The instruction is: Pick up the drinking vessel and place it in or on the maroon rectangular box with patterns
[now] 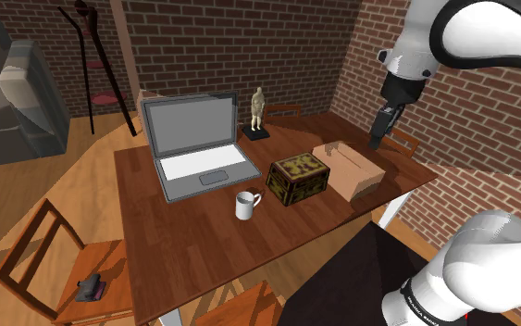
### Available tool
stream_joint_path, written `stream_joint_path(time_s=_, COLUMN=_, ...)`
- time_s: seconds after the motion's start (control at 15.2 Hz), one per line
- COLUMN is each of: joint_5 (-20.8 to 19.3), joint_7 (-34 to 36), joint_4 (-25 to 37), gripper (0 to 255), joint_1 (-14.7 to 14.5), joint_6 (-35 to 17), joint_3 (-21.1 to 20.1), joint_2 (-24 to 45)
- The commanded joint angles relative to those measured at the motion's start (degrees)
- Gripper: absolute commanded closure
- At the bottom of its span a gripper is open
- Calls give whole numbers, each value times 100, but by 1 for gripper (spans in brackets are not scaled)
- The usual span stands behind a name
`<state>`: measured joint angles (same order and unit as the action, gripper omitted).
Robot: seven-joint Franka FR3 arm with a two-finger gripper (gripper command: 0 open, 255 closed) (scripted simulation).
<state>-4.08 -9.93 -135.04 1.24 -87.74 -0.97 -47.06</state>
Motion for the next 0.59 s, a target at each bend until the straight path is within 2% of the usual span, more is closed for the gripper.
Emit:
stream_joint_path(time_s=0.0, joint_5=0, joint_7=0, joint_4=0, gripper=0, joint_1=0, joint_6=0, joint_3=0, joint_2=0)
stream_joint_path(time_s=0.53, joint_5=179, joint_7=439, joint_4=-261, gripper=0, joint_1=-58, joint_6=-1348, joint_3=-267, joint_2=1271)
